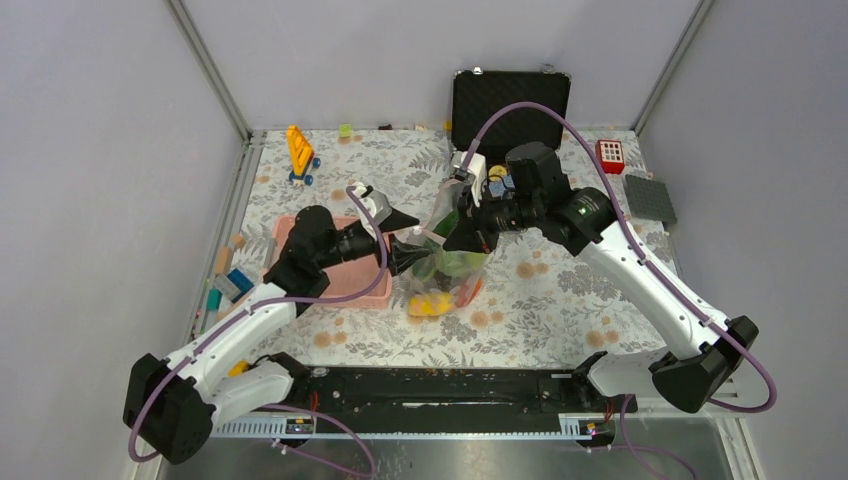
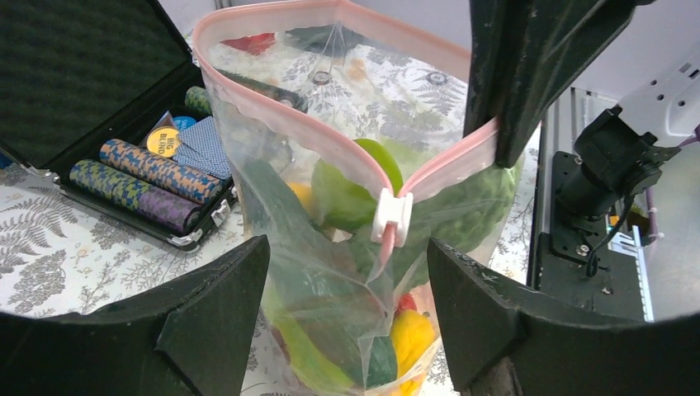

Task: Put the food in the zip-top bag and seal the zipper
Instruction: Adjust the zipper food storage bag at the center of the board.

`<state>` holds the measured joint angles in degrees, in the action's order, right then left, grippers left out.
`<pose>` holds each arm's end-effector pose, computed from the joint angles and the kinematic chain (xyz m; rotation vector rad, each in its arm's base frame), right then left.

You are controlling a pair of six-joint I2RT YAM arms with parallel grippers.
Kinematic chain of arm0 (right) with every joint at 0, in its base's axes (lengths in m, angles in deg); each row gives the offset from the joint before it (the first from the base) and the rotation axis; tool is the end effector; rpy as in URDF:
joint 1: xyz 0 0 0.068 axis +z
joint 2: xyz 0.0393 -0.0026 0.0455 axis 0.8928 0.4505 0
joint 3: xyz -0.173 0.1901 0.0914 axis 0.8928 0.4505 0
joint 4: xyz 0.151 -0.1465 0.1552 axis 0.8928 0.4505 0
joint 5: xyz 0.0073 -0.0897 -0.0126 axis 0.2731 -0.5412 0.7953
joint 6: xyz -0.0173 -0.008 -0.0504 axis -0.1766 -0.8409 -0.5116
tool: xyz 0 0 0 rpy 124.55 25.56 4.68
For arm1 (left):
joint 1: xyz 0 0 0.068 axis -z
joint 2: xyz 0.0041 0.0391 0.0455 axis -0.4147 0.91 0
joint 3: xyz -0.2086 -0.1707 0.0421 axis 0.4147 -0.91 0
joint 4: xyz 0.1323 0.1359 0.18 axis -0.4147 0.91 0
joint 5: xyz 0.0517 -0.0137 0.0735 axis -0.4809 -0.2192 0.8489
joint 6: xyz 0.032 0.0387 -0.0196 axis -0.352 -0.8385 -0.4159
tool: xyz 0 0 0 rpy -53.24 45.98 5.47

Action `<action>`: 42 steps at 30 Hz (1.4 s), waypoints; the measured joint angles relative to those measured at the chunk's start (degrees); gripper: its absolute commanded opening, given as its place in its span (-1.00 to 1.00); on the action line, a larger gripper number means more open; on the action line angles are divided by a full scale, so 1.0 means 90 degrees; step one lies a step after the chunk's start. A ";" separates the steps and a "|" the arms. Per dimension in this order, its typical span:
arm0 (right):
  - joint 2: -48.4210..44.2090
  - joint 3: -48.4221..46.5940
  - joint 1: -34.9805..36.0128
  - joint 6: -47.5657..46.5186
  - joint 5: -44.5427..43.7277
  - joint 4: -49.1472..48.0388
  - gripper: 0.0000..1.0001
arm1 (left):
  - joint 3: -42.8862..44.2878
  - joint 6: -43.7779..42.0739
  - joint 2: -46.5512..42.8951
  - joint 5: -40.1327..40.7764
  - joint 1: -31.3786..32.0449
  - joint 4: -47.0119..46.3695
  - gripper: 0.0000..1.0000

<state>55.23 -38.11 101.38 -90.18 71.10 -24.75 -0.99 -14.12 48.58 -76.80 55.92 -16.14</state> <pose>0.2048 0.1892 0.4085 -1.2064 1.7465 1.0181 0.1867 -0.1402 0.3163 0.9241 1.4078 -0.9891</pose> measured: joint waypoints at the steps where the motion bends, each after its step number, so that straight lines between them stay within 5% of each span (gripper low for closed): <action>1: -0.0007 0.0005 0.0000 -0.0002 0.0002 -0.0002 -1.00 | 0.0022 -0.0036 0.0032 0.0005 -0.0012 0.0010 0.41; 12: -0.0015 0.0010 0.0000 -0.0032 -0.0017 0.0029 -1.00 | 0.0250 -0.0483 0.0209 -0.0631 -0.0107 -0.0010 0.36; 21: -0.0015 0.0005 0.0000 -0.0024 -0.0214 0.0022 -1.00 | 0.0520 -0.0670 0.0386 -0.1073 -0.0112 0.0034 -0.94; 31: -0.0046 -0.0141 0.0124 0.0036 -0.1083 -0.0012 -1.00 | 0.0321 -0.0855 -0.0117 -0.0877 -0.0075 0.0248 -1.00; 36: 0.0090 -0.0432 0.0284 -0.0797 -0.1341 0.0262 -0.95 | 0.0325 -0.1207 -0.0362 -0.0967 -0.0036 0.0588 -1.00; 42: 0.0248 -0.0580 0.0398 -0.1634 -0.1503 0.0306 -0.39 | 0.0452 -0.1532 -0.0413 -0.1025 -0.0044 0.0991 -1.00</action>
<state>57.46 -43.33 104.96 -104.89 57.57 -21.99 3.08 -27.91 44.86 -86.02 55.53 -7.22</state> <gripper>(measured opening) 0.208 0.112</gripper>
